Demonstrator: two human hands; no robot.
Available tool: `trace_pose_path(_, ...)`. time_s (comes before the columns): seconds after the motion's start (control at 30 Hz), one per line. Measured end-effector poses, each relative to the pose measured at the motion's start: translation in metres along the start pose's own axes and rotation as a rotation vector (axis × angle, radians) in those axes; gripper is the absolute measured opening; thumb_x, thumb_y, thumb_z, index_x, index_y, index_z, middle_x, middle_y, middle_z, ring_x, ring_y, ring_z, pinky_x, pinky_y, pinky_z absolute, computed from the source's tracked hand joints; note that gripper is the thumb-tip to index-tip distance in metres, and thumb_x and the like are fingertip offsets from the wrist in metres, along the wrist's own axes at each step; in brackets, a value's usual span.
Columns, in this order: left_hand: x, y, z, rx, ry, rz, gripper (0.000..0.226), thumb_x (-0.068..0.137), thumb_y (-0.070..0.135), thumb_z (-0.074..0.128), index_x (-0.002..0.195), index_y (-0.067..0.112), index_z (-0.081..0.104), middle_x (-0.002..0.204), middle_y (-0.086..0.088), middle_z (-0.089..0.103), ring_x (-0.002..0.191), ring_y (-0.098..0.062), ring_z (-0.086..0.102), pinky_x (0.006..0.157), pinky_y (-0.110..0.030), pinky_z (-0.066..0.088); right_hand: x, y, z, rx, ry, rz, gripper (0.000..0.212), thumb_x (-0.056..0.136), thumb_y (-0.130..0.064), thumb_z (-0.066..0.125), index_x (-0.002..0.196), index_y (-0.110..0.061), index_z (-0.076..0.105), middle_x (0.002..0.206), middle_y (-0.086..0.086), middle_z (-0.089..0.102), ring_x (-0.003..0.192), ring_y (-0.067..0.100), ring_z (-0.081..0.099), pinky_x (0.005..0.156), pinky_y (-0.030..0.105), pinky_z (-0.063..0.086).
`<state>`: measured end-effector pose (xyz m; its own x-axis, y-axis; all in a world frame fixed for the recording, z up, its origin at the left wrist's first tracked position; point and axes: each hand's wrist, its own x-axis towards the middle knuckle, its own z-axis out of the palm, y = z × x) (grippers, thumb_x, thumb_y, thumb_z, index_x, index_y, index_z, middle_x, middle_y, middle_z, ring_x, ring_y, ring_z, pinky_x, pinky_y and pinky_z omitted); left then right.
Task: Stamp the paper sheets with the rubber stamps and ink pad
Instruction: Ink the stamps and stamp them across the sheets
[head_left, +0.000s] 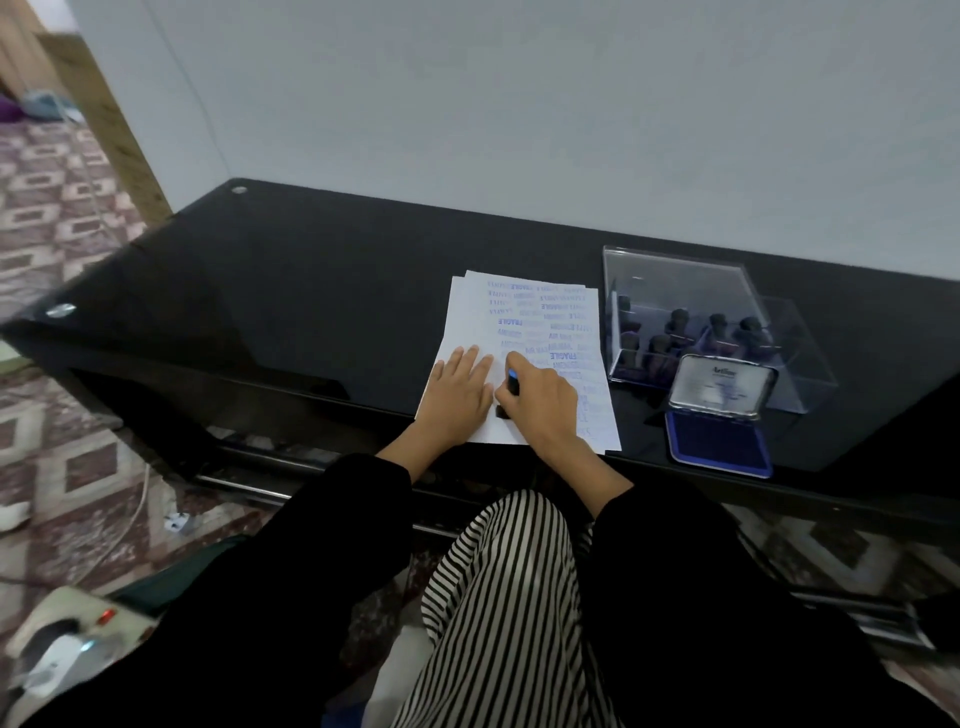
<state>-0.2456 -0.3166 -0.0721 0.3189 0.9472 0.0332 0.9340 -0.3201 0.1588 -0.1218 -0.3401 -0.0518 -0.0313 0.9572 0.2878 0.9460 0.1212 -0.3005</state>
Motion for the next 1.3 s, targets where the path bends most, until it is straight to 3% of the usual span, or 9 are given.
trace_pose_path(0.2,0.017,0.003,-0.028,-0.136,-0.007,-0.010,0.045,0.096,0.013,0.036,0.140,0.008,0.034,0.145,-0.011,0.035,0.128,-0.027,0.039,0.102,-0.040,0.039,0.008,0.026,-0.037,0.164,0.167,0.071,0.023,0.095,-0.033,0.047,0.081,-0.016,0.038,0.060,0.004,0.049,0.057,0.023,0.047,0.051,0.028,0.029)
trace_pose_path(0.37,0.041,0.025,-0.049,-0.283,0.025,0.017,0.044,0.096,0.009,0.035,0.140,0.011,0.037,0.143,-0.009,0.037,0.123,-0.026,0.044,0.098,-0.041,0.042,0.035,0.052,-0.084,0.200,0.225,0.095,0.022,0.098,-0.027,0.036,0.093,-0.009,0.048,0.067,0.013,0.057,0.062,0.026,0.050,0.053,0.030,0.030)
trace_pose_path(0.5,0.064,0.054,-0.063,-0.313,0.054,0.086,0.043,0.097,0.008,0.036,0.140,0.013,0.037,0.147,-0.007,0.035,0.130,-0.025,0.040,0.105,-0.036,0.037,0.058,0.082,-0.109,0.216,0.168,0.158,0.020,0.098,-0.025,0.036,0.108,-0.007,0.041,0.075,0.007,0.052,0.067,0.025,0.048,0.059,0.030,0.030)
trace_pose_path(0.67,0.104,0.082,-0.080,-0.326,0.086,0.160,0.042,0.097,0.007,0.036,0.139,0.011,0.037,0.146,-0.009,0.036,0.132,-0.025,0.038,0.107,-0.034,0.033,0.088,0.130,-0.125,0.181,0.058,0.112,0.021,0.100,-0.032,0.036,0.101,-0.012,0.028,0.064,-0.004,0.043,0.057,0.022,0.044,0.049,0.029,0.027)
trace_pose_path(0.77,0.128,0.092,-0.083,-0.324,0.077,0.196,0.044,0.096,0.005,0.036,0.140,0.009,0.037,0.146,-0.010,0.036,0.132,-0.025,0.037,0.108,-0.034,0.032,0.106,0.153,-0.131,0.152,0.033,0.110,0.023,0.098,-0.031,0.044,0.105,-0.009,0.040,0.075,-0.001,0.052,0.069,0.022,0.048,0.052,0.030,0.032)
trace_pose_path(0.9,0.155,0.103,-0.077,-0.300,0.051,0.220,0.044,0.096,0.006,0.036,0.140,0.008,0.036,0.146,-0.010,0.036,0.132,-0.025,0.037,0.107,-0.036,0.033,0.126,0.174,-0.124,0.137,0.032,0.136,0.018,0.094,-0.027,0.051,0.105,-0.013,0.050,0.107,0.008,0.059,0.091,0.025,0.055,0.073,0.035,0.043)
trace_pose_path(1.0,0.166,0.114,-0.065,-0.261,0.023,0.247,0.044,0.098,0.011,0.034,0.141,0.005,0.033,0.145,-0.012,0.036,0.135,-0.025,0.030,0.108,-0.036,0.030,0.136,0.183,-0.116,0.036,-0.031,0.185,0.020,0.093,-0.029,0.054,0.106,-0.015,0.056,0.113,0.008,0.060,0.100,0.026,0.056,0.074,0.032,0.041)
trace_pose_path(1.17,0.172,0.131,-0.035,-0.220,-0.050,0.275,0.050,0.102,0.025,0.028,0.147,0.005,0.019,0.156,-0.010,0.015,0.146,-0.023,0.006,0.117,-0.039,0.018,0.142,0.188,-0.103,-0.026,-0.151,0.272,0.026,0.092,-0.032,0.056,0.112,-0.015,0.060,0.114,0.008,0.065,0.108,0.026,0.058,0.084,0.033,0.044)
trace_pose_path(1.3,0.174,0.138,-0.018,-0.226,-0.081,0.254,0.054,0.102,0.027,0.023,0.149,0.006,0.006,0.158,-0.008,0.000,0.146,-0.020,-0.004,0.118,-0.043,0.014,0.141,0.189,-0.092,-0.057,-0.217,0.273,0.040,0.091,-0.035,0.057,0.121,-0.012,0.046,0.113,0.014,0.062,0.105,0.030,0.058,0.076,0.032,0.041)
